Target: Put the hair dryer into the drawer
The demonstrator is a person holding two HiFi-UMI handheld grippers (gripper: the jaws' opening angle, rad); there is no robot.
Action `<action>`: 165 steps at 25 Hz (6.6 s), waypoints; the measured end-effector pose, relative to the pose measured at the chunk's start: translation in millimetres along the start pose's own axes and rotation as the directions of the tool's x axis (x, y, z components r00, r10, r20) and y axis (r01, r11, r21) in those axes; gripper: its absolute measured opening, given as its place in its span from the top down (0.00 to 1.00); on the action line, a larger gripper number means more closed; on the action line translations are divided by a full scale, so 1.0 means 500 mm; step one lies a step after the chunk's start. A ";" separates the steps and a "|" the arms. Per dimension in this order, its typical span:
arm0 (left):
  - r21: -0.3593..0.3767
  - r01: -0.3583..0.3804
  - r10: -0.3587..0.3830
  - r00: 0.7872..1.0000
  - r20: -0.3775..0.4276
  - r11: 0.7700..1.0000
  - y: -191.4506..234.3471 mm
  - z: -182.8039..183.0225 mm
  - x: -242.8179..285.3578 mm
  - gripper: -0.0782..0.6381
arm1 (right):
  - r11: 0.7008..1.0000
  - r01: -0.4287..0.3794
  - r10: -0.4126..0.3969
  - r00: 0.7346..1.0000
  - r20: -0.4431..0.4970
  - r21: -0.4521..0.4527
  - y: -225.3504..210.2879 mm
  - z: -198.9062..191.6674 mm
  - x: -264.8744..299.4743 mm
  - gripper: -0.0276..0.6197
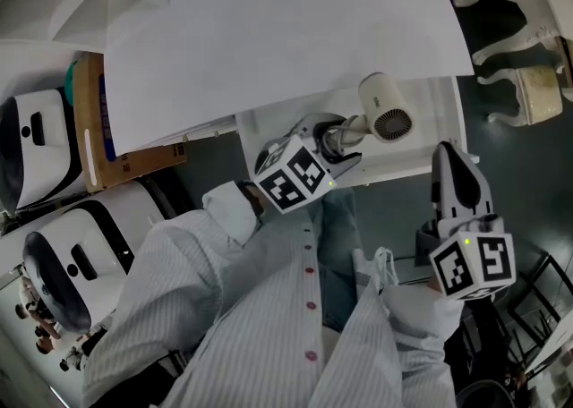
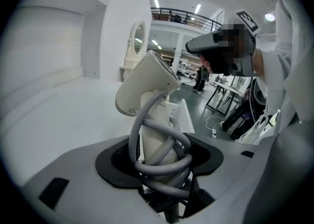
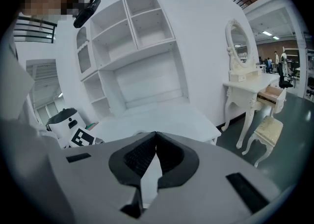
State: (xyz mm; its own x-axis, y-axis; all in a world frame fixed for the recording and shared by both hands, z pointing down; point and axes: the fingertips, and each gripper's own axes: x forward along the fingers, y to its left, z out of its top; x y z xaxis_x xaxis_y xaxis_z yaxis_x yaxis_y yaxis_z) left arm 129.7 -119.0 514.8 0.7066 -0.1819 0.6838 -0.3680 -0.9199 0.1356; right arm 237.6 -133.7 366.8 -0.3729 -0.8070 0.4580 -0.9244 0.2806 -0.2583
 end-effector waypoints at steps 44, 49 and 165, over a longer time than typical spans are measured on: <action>0.012 0.024 -0.019 0.948 -0.319 1.000 0.039 -0.223 0.198 0.51 | 0.992 -0.038 0.051 0.993 -0.104 0.119 -0.007 -0.112 0.073 0.94; 0.016 0.037 -0.029 0.941 -0.338 0.999 0.040 -0.236 0.205 0.51 | 0.992 -0.039 0.054 0.992 -0.116 0.120 -0.010 -0.118 0.081 0.94; -0.258 -0.147 0.281 0.729 0.625 0.955 -0.019 0.382 -0.470 0.88 | 0.899 -0.339 0.377 0.921 0.097 -0.279 0.294 0.212 -0.037 0.94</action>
State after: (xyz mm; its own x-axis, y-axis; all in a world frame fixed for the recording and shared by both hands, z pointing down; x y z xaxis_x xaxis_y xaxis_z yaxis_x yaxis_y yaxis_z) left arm 82.7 -134.1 216.0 0.7891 -0.6079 0.0882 -0.6111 -0.7622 0.2136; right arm 117.2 -132.6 230.1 -0.6845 -0.6876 0.2423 -0.7267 0.6703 -0.1504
